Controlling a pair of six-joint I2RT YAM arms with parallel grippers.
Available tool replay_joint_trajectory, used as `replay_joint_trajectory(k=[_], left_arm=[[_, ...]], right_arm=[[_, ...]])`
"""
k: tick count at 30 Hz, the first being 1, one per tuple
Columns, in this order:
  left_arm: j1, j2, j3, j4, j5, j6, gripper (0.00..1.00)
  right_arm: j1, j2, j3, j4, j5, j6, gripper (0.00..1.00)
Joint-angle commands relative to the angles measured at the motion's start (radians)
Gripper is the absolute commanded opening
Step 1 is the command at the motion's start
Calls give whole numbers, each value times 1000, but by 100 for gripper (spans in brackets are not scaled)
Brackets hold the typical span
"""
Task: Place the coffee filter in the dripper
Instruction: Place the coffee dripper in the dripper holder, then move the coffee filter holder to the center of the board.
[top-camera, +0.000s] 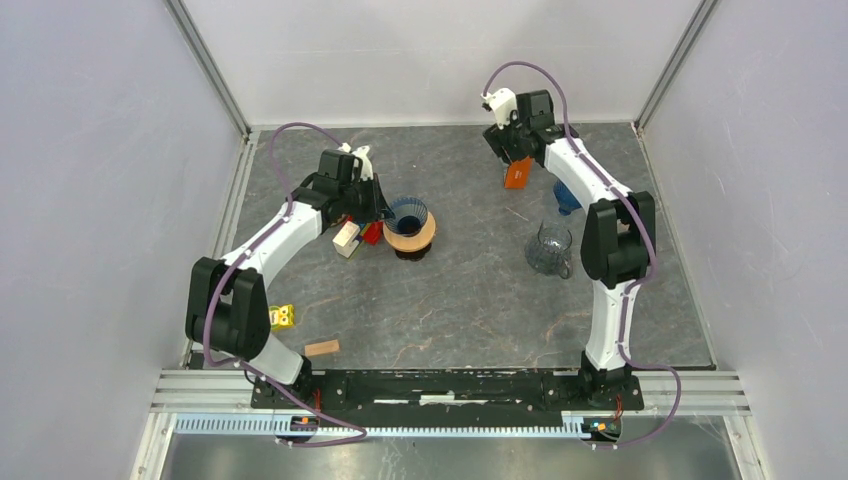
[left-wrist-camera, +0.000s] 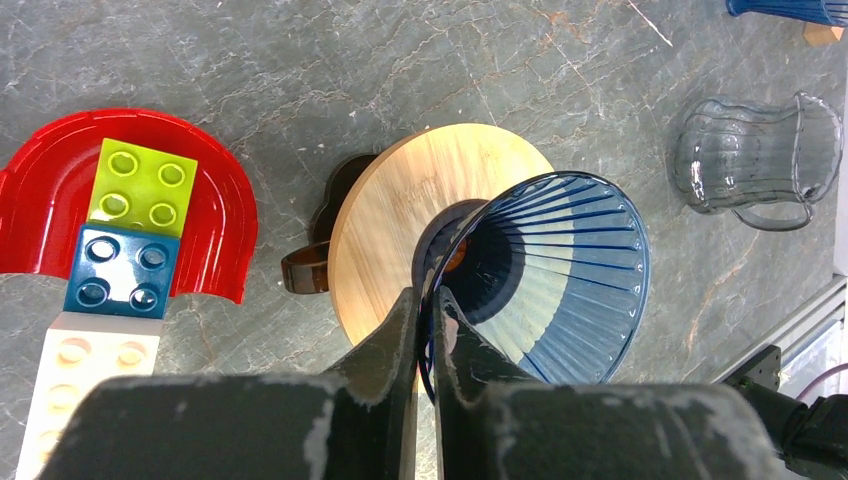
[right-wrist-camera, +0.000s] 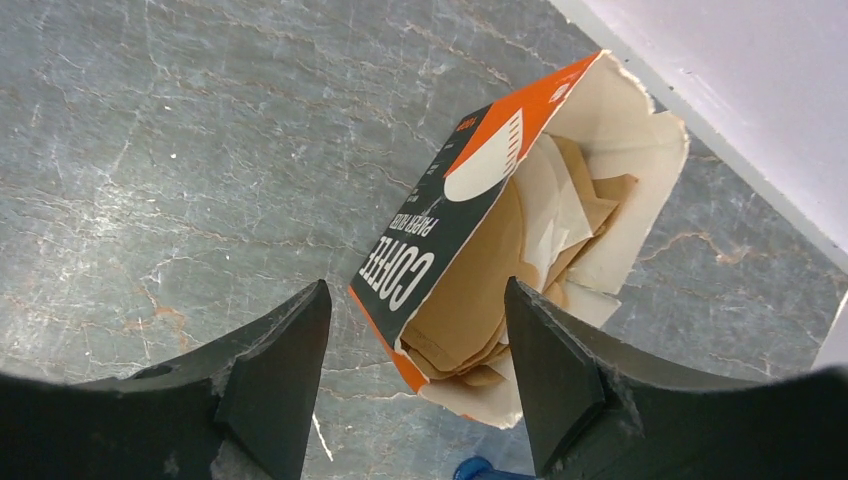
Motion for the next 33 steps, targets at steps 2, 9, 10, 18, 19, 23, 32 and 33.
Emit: replay_joint_trajectory(k=[2, 9, 10, 18, 19, 23, 32, 33], left_arm=[[6, -7, 0, -46, -16, 45, 14], [6, 8, 25, -55, -11, 43, 27], [6, 9, 30, -57, -10, 41, 28], [6, 19, 84, -82, -7, 47, 42], [6, 21, 90, -87, -7, 47, 45], [6, 17, 116, -102, -2, 56, 50], [23, -18, 231, -172, -16, 122, 63], [23, -22, 246, -183, -15, 130, 63]], right_arm=[[0, 20, 28, 21, 5, -18, 66], [0, 23, 13, 10, 2, -26, 44], [0, 20, 7, 11, 1, -25, 41], [-1, -7, -39, 15, 18, -23, 31], [-1, -8, -43, 15, 22, -23, 30], [-1, -18, -47, 6, 32, -24, 23], [2, -191, -244, 38, -68, 24, 3], [3, -216, -282, 47, -88, 36, 2]])
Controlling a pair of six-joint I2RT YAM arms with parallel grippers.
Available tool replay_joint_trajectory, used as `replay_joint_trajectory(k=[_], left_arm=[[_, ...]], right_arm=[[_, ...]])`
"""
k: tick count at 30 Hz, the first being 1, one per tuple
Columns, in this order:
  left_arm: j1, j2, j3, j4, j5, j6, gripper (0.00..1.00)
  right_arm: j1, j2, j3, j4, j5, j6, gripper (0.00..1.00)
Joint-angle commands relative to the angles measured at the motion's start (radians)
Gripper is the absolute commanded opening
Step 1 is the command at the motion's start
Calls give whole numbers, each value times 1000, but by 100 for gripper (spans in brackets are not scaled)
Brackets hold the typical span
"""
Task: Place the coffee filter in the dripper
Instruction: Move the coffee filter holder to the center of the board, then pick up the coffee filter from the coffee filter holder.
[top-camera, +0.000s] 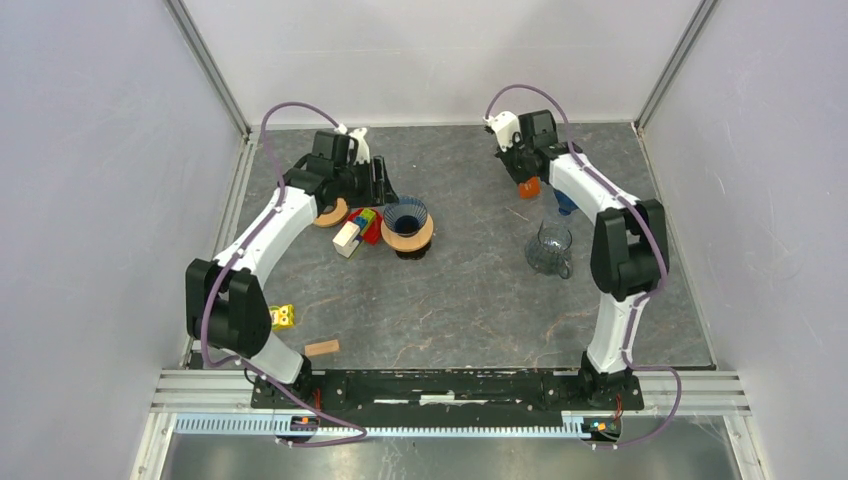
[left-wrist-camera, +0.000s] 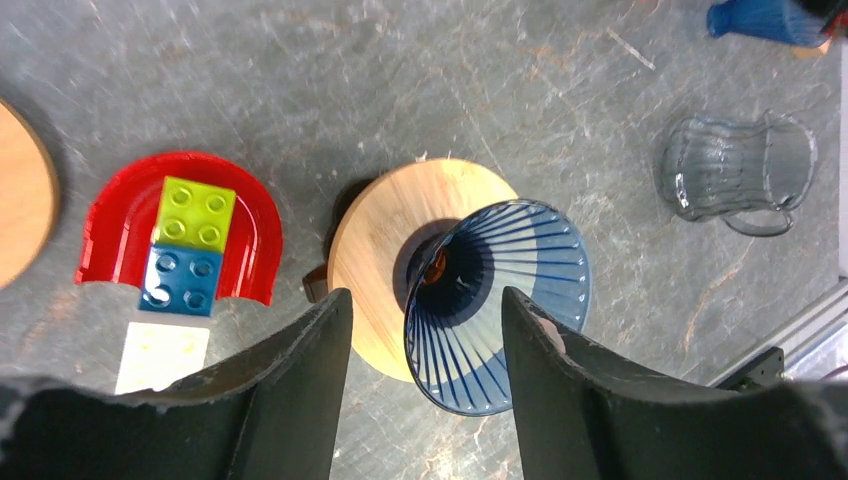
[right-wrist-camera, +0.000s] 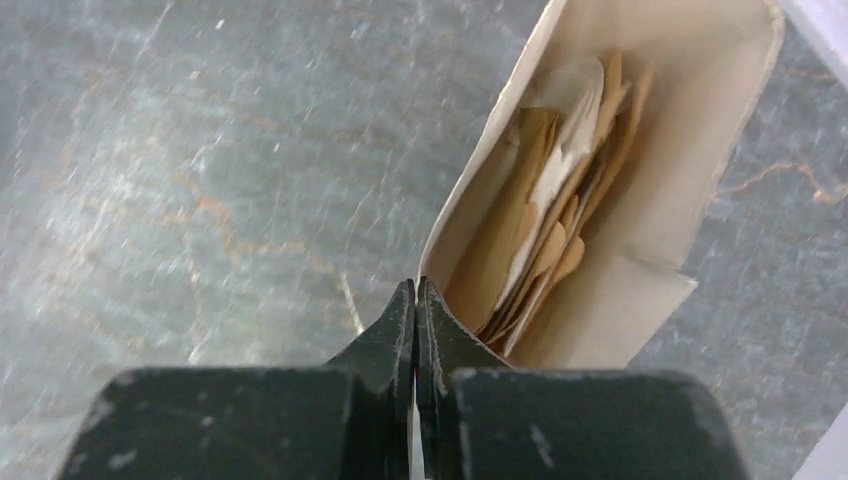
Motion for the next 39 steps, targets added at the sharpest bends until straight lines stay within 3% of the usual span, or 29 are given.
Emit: replay_joint_trajectory(k=[1, 7, 12, 19, 20, 23, 25, 28, 34, 39], left_arm=[[11, -37, 105, -44, -7, 90, 64], [12, -54, 132, -56, -5, 101, 64], [12, -61, 126, -56, 3, 86, 64], [12, -96, 101, -34, 4, 79, 64], [12, -103, 92, -26, 1, 79, 65], [13, -120, 78, -6, -14, 80, 66], [13, -123, 77, -5, -19, 85, 67], [12, -125, 79, -5, -19, 89, 68], [13, -126, 89, -5, -8, 88, 68], [13, -132, 78, 4, -4, 85, 68]], right_arm=[[5, -175, -135, 49, -101, 63, 1], [58, -294, -274, 59, -235, 64, 0], [121, -335, -348, 90, -252, 53, 0], [163, -311, -364, 102, -250, 31, 9], [164, -312, -363, 101, -256, 28, 12], [166, -326, -349, 88, -252, 23, 32], [166, -343, -326, 76, -243, 23, 52], [166, -366, -272, 40, -234, 21, 59], [165, -403, -175, 9, -158, 27, 55], [166, -336, -83, -48, -43, 24, 43]])
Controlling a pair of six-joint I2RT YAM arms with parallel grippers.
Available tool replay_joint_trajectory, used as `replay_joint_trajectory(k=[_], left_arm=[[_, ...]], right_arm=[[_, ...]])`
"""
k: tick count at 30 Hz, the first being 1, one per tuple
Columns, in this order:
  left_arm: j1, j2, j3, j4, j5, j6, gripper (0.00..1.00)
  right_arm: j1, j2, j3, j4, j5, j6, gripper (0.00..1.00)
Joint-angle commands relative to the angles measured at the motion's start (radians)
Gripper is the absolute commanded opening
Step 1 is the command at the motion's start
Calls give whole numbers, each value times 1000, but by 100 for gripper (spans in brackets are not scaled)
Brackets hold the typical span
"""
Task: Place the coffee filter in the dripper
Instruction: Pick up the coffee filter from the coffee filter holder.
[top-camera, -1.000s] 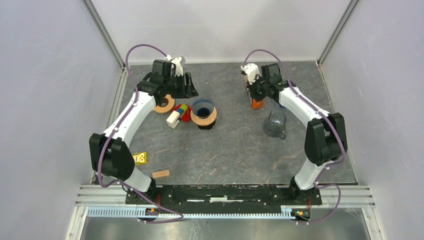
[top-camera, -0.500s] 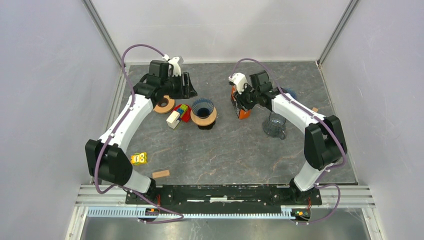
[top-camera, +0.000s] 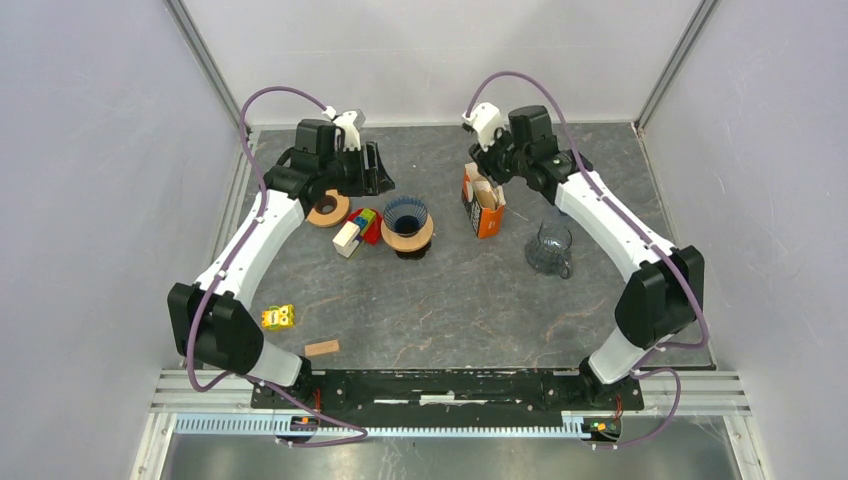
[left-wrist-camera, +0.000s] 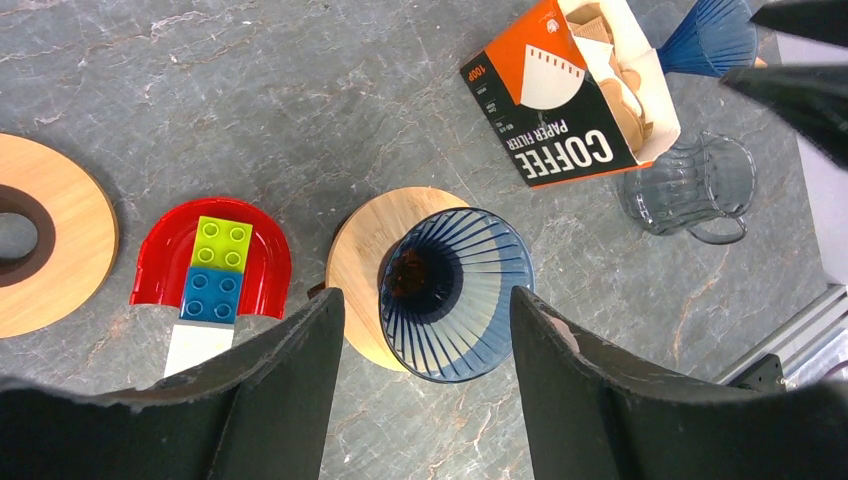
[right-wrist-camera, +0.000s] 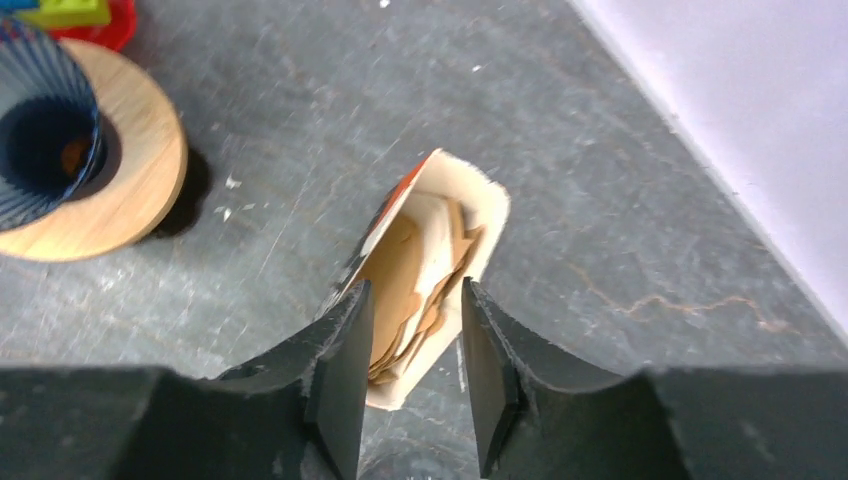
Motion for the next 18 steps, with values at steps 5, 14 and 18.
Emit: replay_joint_trajectory(k=[5, 14, 18], left_arm=[[4, -41, -3, 42, -5, 37, 69], [4, -40, -14, 47, 4, 36, 69], [4, -44, -21, 52, 8, 36, 69]], right_arm=[[3, 77, 98, -44, 111, -8, 36], [17, 177, 113, -54, 147, -11, 35], [22, 207, 112, -57, 180, -21, 36]])
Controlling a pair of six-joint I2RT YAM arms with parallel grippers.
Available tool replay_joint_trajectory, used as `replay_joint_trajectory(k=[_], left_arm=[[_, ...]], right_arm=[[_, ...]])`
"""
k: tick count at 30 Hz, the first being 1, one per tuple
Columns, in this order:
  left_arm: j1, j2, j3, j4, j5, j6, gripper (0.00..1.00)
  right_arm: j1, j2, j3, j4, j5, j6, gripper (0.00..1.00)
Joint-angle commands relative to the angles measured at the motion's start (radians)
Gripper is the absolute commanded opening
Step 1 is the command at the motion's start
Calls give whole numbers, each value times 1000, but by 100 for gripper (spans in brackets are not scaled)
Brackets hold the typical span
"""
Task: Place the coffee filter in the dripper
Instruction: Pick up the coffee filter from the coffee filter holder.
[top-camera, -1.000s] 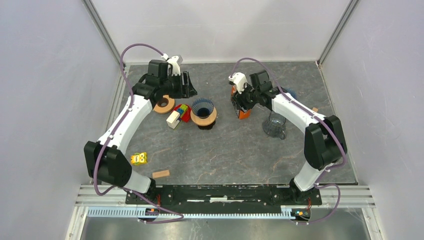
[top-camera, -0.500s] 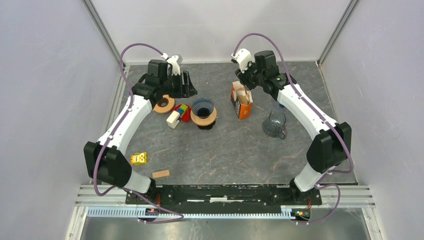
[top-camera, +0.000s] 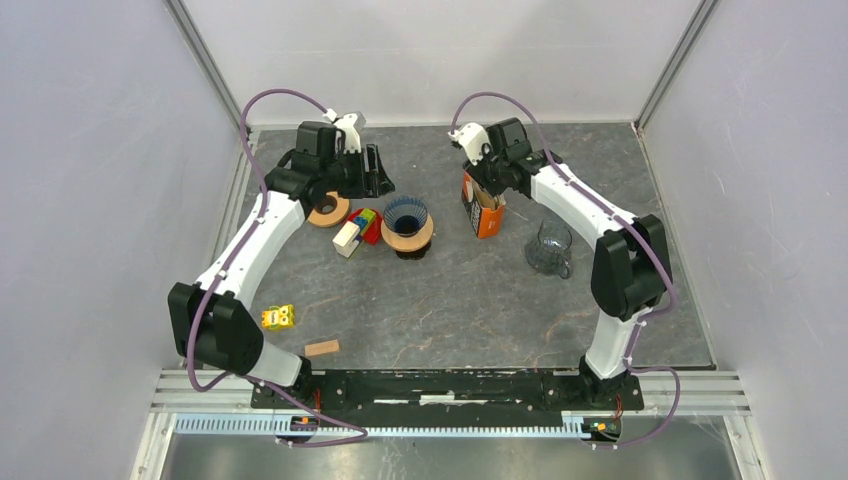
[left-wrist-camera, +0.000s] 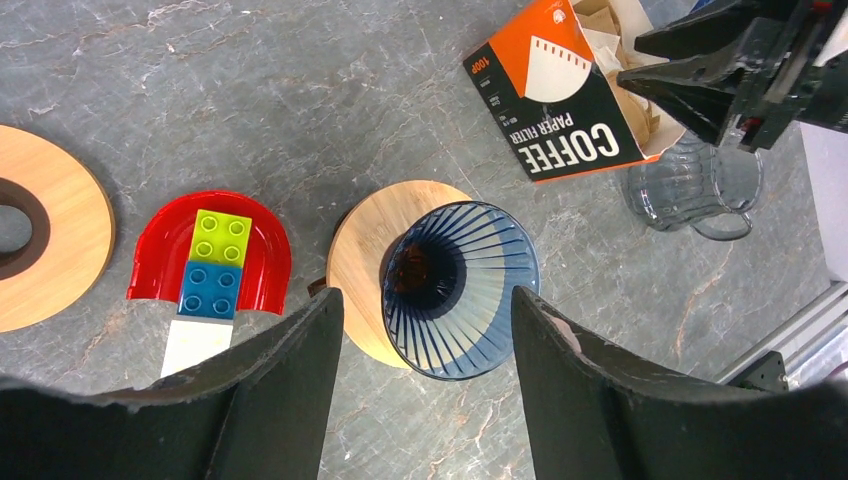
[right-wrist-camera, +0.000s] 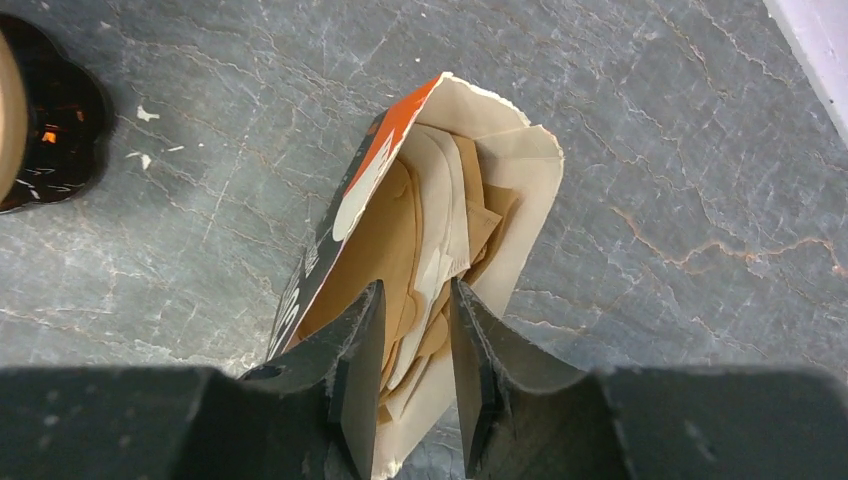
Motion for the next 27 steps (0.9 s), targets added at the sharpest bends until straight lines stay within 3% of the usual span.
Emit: replay_joint_trajectory(k=[1, 18, 27], left_arm=[[4, -43, -7, 48, 9, 36, 69], [4, -63, -40, 78, 29, 25, 69], [4, -64, -41, 83, 31, 26, 69]], right_arm=[[10, 21, 39, 5, 52, -18, 36], [25, 73, 18, 0, 108, -52, 33], [28, 65, 61, -15, 108, -49, 17]])
